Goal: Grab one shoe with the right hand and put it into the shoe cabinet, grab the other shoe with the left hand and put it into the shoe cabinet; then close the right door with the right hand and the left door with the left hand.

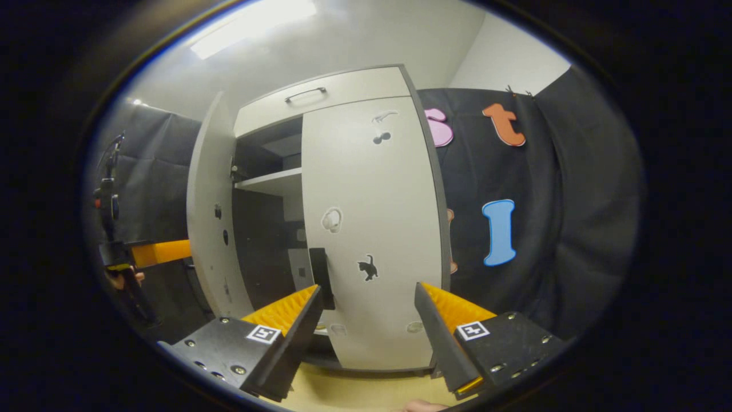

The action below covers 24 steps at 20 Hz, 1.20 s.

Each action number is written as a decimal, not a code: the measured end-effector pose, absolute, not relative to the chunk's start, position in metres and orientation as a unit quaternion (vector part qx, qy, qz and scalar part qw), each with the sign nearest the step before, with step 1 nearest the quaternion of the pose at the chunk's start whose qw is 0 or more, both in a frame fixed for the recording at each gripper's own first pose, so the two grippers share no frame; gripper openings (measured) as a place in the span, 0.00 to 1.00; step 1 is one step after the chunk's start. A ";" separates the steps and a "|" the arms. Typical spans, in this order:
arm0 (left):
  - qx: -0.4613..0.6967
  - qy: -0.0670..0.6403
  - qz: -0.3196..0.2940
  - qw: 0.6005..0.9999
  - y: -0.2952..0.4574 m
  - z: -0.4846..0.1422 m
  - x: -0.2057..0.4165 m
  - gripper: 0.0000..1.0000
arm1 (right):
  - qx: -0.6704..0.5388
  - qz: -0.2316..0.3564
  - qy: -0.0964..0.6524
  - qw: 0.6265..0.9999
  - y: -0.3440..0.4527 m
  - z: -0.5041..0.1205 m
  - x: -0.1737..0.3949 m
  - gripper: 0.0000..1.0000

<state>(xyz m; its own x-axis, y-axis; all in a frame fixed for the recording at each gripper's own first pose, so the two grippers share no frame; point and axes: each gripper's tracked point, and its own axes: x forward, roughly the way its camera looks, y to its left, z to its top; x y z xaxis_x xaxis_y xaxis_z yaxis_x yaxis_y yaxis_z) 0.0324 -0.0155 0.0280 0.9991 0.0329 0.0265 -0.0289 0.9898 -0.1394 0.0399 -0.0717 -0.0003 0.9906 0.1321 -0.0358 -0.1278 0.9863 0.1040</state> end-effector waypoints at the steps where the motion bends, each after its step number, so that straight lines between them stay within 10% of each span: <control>1: -0.067 -0.013 0.012 0.998 -0.018 0.026 0.035 0.95 | 0.052 0.061 0.021 0.997 -0.076 -0.001 0.038 0.96; 24: -0.058 0.023 -0.059 0.996 -0.094 -0.014 0.114 0.95 | 0.055 0.009 0.032 0.998 -0.128 -0.010 0.038 0.93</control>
<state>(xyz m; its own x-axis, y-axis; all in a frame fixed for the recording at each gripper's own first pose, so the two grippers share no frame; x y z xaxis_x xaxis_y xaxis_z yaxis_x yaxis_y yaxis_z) 0.1139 -0.0944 -0.0136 0.9919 -0.1211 -0.0393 0.1157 0.9863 -0.1178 0.0383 -0.1285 -0.0097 0.9978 0.0215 -0.0626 -0.0145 0.9937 0.1112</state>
